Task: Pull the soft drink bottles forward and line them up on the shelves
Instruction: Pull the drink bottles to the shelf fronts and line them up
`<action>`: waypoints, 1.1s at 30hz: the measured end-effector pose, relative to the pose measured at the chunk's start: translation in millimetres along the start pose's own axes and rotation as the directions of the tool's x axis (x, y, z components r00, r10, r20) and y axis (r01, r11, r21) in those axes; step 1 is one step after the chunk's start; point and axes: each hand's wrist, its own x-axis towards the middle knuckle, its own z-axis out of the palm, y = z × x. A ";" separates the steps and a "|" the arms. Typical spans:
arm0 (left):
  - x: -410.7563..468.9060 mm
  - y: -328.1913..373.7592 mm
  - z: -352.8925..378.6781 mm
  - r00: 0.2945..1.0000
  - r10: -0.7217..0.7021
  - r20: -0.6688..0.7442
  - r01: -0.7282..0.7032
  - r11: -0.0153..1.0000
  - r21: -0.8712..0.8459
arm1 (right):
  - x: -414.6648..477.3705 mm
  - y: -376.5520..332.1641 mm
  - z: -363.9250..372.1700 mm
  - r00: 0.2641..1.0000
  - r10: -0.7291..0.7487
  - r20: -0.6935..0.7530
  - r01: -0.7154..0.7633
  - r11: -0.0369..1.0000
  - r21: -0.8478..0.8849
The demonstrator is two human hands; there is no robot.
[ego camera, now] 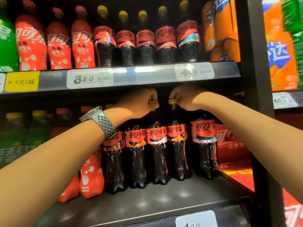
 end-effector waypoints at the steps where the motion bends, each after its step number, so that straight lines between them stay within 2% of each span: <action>1: 1.0 0.5 1.1 1.000 -0.009 -0.008 0.009 1.000 0.018 | -0.4 -1.5 1.0 1.000 0.004 -0.005 -0.004 1.000 -0.002; 7: 1.5 4.1 1.7 0.999 -0.025 -0.026 0.026 0.999 0.026 | -2.7 -5.9 4.0 0.995 -0.033 -0.091 0.029 0.999 -0.035; 12: 0.8 3.4 2.1 0.999 -0.013 -0.037 0.015 0.999 0.038 | -2.6 -4.7 0.9 0.999 -0.041 -0.035 0.041 0.999 -0.013; 19: -4.8 -2.9 1.9 1.000 -0.028 -0.014 0.028 0.999 -0.028 | -11.8 0.4 -9.9 0.999 0.034 0.010 -0.033 0.998 -0.053; 24: -15.6 -12.8 -4.1 0.998 -0.054 -0.024 0.054 0.998 -0.027 | -17.5 3.3 -11.3 0.995 0.092 -0.022 -0.094 0.993 -0.078; 33: -44.5 -36.7 -19.7 0.988 -0.145 -0.059 0.148 0.987 0.063 | -27.4 -6.1 -2.0 0.996 0.070 -0.048 -0.072 0.997 -0.022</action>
